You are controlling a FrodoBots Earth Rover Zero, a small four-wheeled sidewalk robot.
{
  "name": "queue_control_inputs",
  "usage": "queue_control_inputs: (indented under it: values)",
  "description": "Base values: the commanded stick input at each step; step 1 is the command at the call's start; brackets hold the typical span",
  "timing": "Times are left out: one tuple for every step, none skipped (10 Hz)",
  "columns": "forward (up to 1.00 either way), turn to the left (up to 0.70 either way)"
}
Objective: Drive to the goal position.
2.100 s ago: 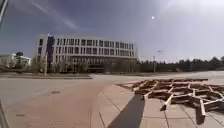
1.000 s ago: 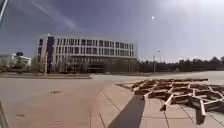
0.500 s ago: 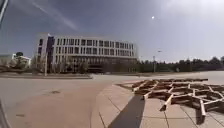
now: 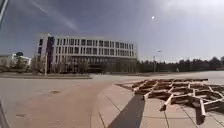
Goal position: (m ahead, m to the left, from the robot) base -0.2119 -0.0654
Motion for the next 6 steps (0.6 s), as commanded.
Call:
queue_control_inputs:
  values:
    - [0.05,0.00]
    - [0.05,0.00]
    - [0.05,0.00]
    - [0.05,0.00]
    - [0.04,0.00]
    - [0.04,0.00]
